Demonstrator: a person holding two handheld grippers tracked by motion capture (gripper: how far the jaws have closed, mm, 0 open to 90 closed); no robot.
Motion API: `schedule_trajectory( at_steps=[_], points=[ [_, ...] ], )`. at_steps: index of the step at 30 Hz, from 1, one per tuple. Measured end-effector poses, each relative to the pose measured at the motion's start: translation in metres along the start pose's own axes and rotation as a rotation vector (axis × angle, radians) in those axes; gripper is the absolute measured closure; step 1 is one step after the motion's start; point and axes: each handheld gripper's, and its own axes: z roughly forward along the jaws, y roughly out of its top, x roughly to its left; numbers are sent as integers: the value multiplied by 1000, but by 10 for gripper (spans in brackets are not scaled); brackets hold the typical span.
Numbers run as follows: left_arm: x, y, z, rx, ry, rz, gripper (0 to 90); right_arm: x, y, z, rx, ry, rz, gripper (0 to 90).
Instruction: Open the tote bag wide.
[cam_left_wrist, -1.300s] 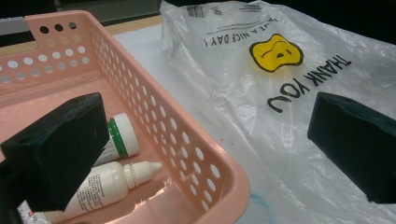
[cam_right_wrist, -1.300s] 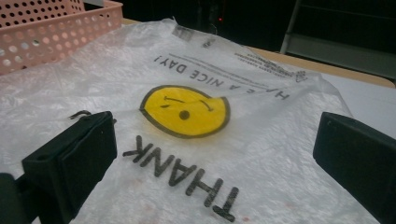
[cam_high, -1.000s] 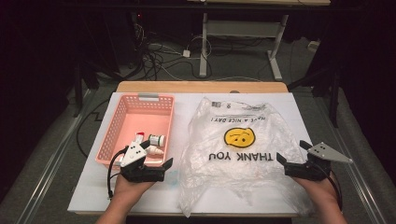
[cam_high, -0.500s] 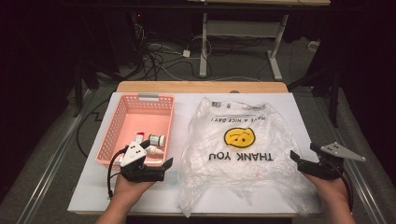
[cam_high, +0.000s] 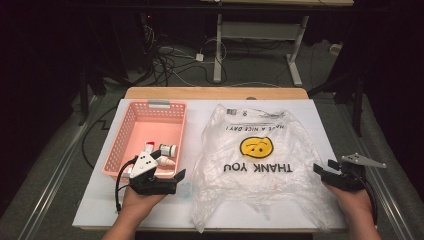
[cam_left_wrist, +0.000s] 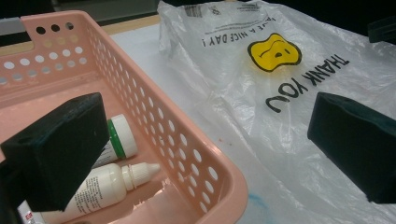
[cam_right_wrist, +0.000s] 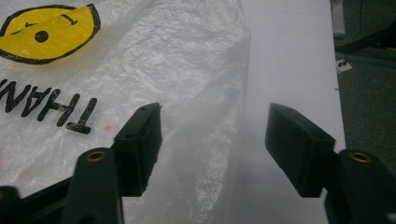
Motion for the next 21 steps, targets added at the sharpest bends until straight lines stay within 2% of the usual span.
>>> schedule_trajectory(
  at_steps=[2, 8, 13, 16, 21],
  points=[
    [0, 0, 0, 1, -1, 2, 0, -2, -1, 2, 15, 1, 22, 451],
    [-1, 0, 0, 2, 0, 2, 0, -1, -2, 6, 46, 8, 33, 522],
    [0, 0, 1, 5, 0, 4, 0, 1, -2, 7, 60, 16, 15, 657],
    [0, 0, 0, 5, 1, 4, 0, 2, -2, 7, 61, 16, 13, 704],
    [0, 0, 0, 3, 2, 3, 0, 4, -3, 2, 51, 13, -6, 851]
  ],
)
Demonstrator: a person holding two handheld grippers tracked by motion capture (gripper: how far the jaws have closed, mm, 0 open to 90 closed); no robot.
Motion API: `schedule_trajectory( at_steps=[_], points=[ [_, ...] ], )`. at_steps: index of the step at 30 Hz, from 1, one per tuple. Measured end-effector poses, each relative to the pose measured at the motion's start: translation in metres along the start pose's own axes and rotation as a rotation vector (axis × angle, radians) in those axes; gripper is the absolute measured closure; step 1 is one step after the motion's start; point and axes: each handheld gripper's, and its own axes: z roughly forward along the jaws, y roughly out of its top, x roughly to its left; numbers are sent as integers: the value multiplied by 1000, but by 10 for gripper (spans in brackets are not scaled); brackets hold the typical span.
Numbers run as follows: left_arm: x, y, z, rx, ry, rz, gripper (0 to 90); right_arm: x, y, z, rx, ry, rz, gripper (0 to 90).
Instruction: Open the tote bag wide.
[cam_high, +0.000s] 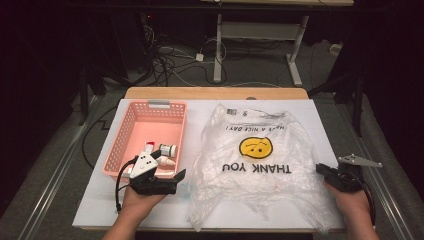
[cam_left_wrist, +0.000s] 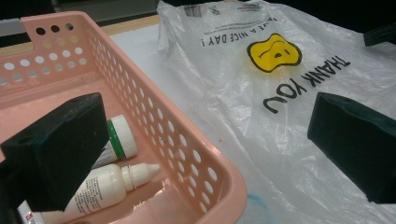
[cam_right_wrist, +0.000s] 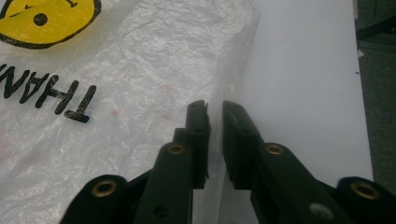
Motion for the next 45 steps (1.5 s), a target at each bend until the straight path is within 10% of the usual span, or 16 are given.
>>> schedule_trajectory(
  at_steps=[29, 36, 45],
  points=[
    [-4, 5, 2, 67, 44, 34, 0, 51, -44, -54, -23, 87, -89, 820],
    [-4, 7, 0, 88, 22, 14, 0, 50, -26, -55, -99, 108, -98, 602],
    [-3, 7, -1, 86, -19, -10, 0, 33, 16, -30, -151, 80, -119, 529]
  ],
)
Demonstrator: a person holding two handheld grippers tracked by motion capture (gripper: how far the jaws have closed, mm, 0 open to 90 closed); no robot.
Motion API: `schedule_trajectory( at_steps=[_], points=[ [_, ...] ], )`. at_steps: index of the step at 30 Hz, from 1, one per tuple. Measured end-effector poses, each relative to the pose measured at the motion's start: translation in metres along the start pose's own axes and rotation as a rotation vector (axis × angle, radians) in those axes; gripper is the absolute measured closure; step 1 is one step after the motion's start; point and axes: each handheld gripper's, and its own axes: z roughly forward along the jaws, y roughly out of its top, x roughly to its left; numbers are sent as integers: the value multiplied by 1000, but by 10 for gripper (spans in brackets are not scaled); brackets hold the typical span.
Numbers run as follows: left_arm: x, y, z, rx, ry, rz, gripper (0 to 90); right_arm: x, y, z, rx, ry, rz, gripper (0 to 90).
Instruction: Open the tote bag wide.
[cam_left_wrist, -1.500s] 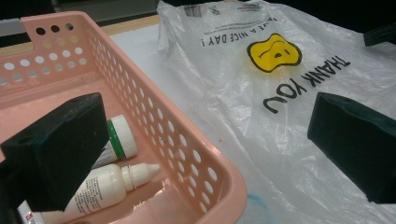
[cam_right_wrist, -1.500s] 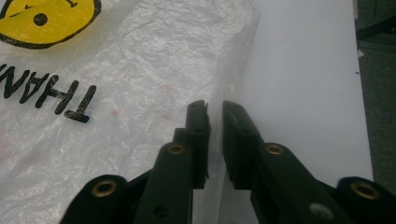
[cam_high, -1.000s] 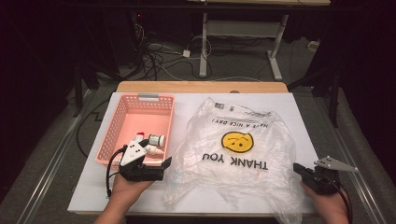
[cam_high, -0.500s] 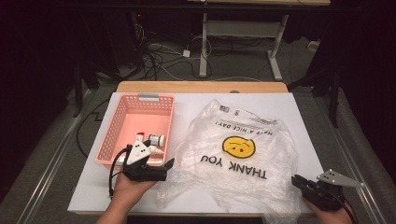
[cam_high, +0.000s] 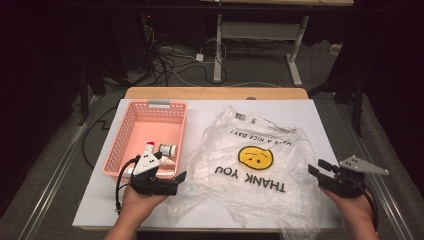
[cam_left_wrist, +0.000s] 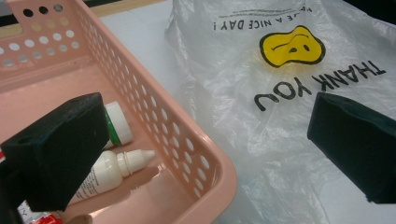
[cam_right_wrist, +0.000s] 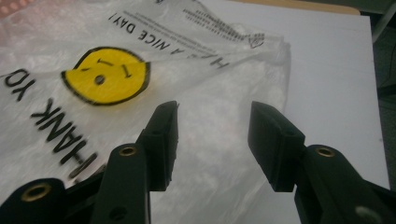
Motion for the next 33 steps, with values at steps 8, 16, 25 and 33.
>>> schedule_trajectory(
  at_steps=[8, 16, 25, 33],
  points=[
    [3, -1, -1, -21, -12, -3, 0, -32, 24, 48, 1, -19, 51, 469],
    [2, -3, 0, -47, -14, 3, 0, -47, 46, 82, 44, -17, 81, 429],
    [4, -3, 0, -59, -10, -1, 0, -71, 48, 124, 141, -10, 138, 390],
    [3, -4, 2, -52, -7, 5, 0, -56, 39, 134, 230, 5, -8, 691]
  ],
)
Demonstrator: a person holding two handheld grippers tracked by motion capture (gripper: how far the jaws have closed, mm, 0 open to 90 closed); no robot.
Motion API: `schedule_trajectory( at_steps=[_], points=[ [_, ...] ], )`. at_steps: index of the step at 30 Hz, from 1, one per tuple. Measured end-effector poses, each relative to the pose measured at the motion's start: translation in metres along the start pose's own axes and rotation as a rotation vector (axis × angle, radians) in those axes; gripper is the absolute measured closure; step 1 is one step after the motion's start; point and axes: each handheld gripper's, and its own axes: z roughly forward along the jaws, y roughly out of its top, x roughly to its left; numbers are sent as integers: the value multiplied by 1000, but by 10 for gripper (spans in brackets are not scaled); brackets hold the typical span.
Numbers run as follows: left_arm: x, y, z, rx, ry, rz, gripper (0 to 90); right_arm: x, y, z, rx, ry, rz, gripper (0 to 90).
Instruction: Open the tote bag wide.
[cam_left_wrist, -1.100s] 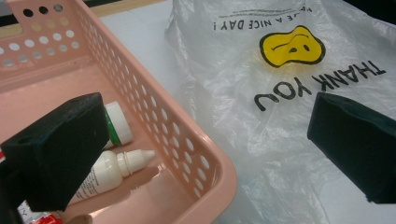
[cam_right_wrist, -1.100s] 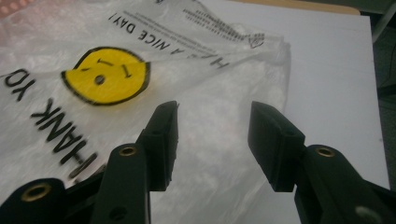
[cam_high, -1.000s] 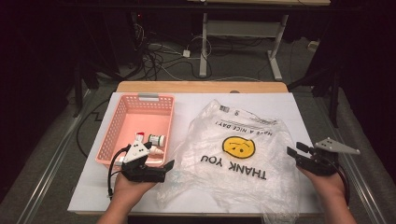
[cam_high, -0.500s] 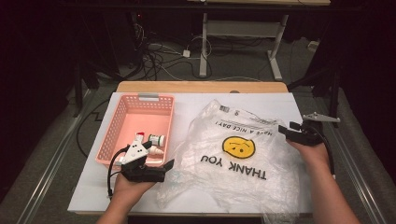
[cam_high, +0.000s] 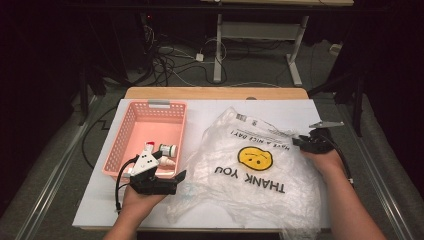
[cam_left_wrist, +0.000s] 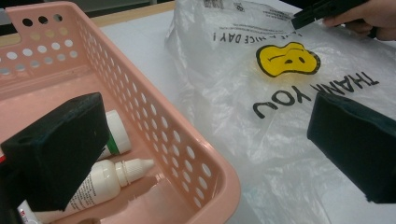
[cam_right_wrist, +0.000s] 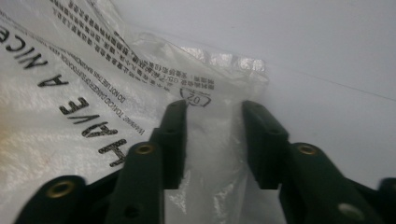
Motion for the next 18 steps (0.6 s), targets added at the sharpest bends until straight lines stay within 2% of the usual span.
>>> schedule_trajectory(
  at_steps=[3, 6, 8, 11, 16, 17, 18],
  points=[
    [-1, 0, 1, 3, -1, 1, 0, 4, -1, 0, 2, 4, -20, 845],
    [-1, 0, 1, 5, -2, 0, 0, 5, -1, 0, 4, 19, -20, 897],
    [-1, 0, 1, 8, -1, 1, 0, 7, 1, -1, 4, 7, -37, 900],
    [0, 0, 1, 18, -2, -3, 0, 4, 3, -6, -30, -26, -16, 900],
    [1, 1, 2, 28, -1, -1, 0, -13, 5, -16, -90, -82, 46, 900],
    [1, 3, 1, 26, -3, -2, 0, -13, 5, -16, -90, -82, 46, 900],
    [1, 4, 1, 19, 2, -4, 0, -22, 4, -20, -104, -104, 72, 900]
  ],
)
